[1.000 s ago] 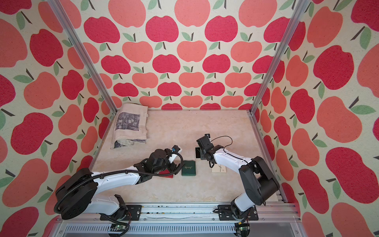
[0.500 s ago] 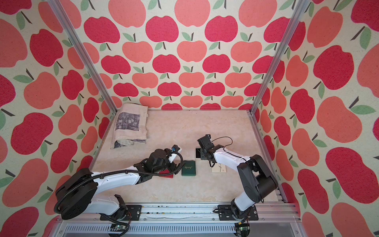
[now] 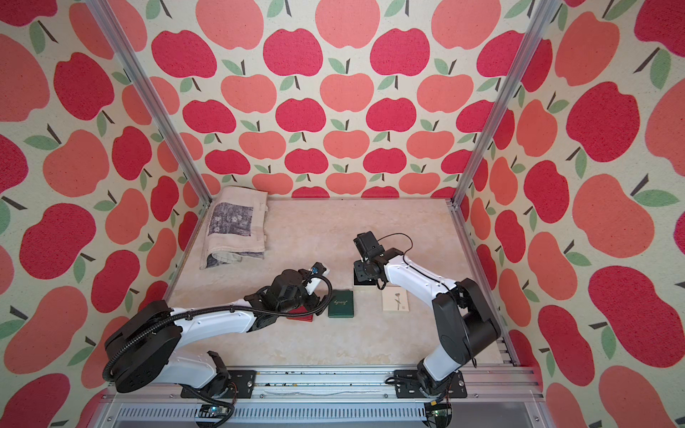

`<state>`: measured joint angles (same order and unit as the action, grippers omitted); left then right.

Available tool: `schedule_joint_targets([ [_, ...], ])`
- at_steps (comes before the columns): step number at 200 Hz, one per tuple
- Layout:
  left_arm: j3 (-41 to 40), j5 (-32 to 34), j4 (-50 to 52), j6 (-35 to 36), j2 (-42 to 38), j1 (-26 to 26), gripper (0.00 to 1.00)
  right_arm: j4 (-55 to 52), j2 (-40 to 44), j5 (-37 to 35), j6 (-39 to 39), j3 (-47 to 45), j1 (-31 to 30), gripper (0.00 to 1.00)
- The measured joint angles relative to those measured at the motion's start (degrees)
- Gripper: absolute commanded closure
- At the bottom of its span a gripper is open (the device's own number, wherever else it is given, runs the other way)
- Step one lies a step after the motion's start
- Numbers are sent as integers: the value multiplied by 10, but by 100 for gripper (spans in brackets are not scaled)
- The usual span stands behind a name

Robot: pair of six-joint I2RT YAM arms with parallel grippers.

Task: Take the necklace out of the lift-off lid jewelry box
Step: Place the jewelry box at the center of the board, then take out the inner lining from the jewelry box.

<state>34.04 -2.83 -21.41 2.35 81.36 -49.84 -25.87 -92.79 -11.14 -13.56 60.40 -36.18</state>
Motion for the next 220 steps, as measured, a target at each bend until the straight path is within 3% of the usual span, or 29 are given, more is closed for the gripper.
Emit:
schedule_joint_targets([
  [102, 0, -4, -18, 0, 2, 3, 2, -34, -118, 32, 48, 71, 0, 49],
  [220, 1, -21, -26, 0, 31, 13, 3, -36, -126, 20, 50, 80, 0, 39],
])
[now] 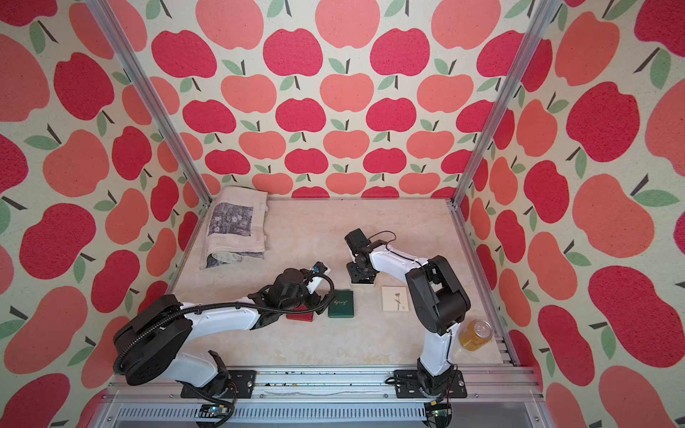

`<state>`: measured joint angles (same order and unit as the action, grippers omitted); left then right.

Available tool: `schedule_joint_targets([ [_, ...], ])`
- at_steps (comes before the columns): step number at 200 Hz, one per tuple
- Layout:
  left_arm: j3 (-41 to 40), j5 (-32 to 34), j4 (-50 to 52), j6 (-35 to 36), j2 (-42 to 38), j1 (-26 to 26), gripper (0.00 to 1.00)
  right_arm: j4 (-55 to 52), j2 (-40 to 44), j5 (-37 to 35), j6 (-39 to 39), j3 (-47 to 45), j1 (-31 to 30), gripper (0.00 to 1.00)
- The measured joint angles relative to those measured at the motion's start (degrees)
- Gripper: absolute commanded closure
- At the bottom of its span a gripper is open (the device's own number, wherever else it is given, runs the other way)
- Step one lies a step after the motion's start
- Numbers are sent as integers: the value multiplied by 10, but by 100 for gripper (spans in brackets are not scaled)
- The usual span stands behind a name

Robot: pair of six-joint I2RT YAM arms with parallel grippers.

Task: Take the necklace out of the lift-off lid jewelry box
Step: Take out the inner lining from the jewelry box.

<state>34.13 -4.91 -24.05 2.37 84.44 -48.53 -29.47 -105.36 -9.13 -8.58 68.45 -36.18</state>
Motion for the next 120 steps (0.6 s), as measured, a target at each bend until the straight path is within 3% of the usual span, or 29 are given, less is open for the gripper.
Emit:
schedule_joint_targets([
  [89, 0, -5, -2, 0, 0, 5, 6, 12, -24, 14, -9, 11, 9, 41],
  [120, 0, -5, -2, 0, 0, 8, 8, 30, -32, 30, -21, 11, 14, 49],
])
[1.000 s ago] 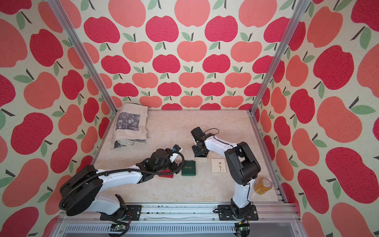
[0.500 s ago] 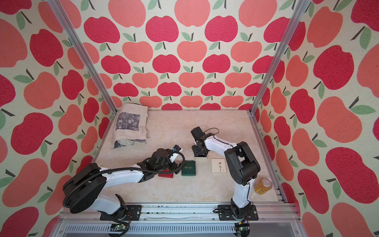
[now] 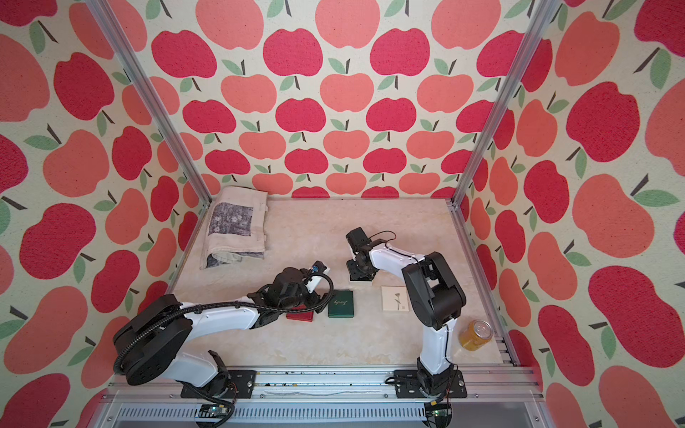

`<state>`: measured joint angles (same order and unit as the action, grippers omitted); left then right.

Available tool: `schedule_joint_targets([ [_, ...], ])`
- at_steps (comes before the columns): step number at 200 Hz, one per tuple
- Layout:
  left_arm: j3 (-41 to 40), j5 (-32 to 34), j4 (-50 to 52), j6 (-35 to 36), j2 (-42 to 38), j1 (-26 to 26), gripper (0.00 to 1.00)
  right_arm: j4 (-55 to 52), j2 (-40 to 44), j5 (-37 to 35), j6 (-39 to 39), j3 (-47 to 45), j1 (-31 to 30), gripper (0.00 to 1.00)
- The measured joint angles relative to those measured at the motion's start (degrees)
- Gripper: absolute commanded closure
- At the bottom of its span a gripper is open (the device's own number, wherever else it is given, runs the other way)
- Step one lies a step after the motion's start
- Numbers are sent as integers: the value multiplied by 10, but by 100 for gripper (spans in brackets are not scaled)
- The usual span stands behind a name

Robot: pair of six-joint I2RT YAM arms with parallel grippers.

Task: Take the necklace out of the lift-off lid jewelry box
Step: Take out the inner lining from the jewelry box.

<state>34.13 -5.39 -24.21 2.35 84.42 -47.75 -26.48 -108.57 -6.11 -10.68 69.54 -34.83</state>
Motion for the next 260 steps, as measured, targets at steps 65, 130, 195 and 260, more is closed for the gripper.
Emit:
schedule_joint_targets([
  [65, 0, 0, 0, -4, -1, 1, 13, 22, 6, 9, -6, -13, 1, 76],
  [130, 15, 0, 0, -17, 12, 1, 14, 22, 29, 9, -3, -35, 1, 86],
  [195, 22, 0, 2, -21, 12, 1, 20, 2, 105, 9, -3, -50, 1, 87],
  [260, 24, -24, 2, -19, 12, 1, 20, -20, 162, 26, -3, -53, 1, 87],
])
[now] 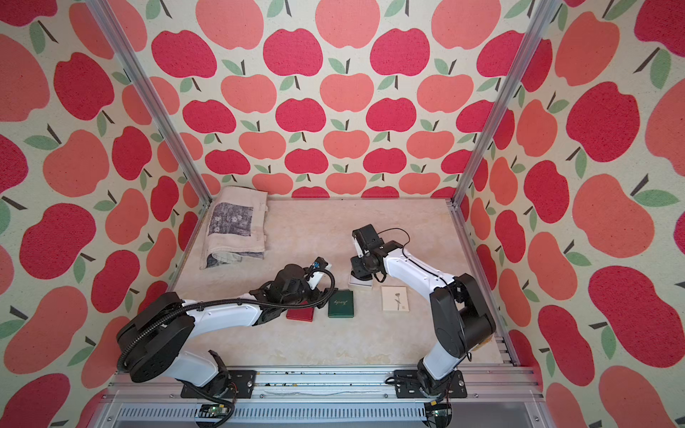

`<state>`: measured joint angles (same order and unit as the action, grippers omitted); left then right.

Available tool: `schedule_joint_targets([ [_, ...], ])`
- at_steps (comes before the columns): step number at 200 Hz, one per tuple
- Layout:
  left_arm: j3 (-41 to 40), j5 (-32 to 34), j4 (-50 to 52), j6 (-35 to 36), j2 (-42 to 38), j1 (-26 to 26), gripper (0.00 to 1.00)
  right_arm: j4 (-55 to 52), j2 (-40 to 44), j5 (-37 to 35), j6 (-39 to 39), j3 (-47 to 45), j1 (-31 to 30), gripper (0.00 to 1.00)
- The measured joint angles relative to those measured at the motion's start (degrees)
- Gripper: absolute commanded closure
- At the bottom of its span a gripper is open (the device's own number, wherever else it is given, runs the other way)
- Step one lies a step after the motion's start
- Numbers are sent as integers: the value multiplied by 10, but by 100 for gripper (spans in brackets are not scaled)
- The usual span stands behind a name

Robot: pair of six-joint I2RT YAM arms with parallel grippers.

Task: Take the necklace out of the lift-off lid jewelry box
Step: Take out the inner lining from the jewelry box.

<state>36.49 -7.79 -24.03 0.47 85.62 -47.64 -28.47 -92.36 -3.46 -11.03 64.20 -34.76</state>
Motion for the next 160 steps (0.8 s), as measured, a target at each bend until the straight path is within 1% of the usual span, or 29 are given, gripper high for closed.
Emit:
schedule_joint_targets([
  [43, 0, -40, -9, 7, -7, 0, 20, -17, 54, 43, -13, -1, -6, 87],
  [83, 0, -82, -31, 10, -9, -2, 21, -23, 104, 61, -28, -1, -38, 87],
  [113, 5, -100, -44, 11, -9, -10, 23, -24, 120, 62, -37, -5, -56, 87],
  [160, 13, -112, -67, 10, 0, -17, 29, -22, 120, 68, -51, -30, -68, 87],
])
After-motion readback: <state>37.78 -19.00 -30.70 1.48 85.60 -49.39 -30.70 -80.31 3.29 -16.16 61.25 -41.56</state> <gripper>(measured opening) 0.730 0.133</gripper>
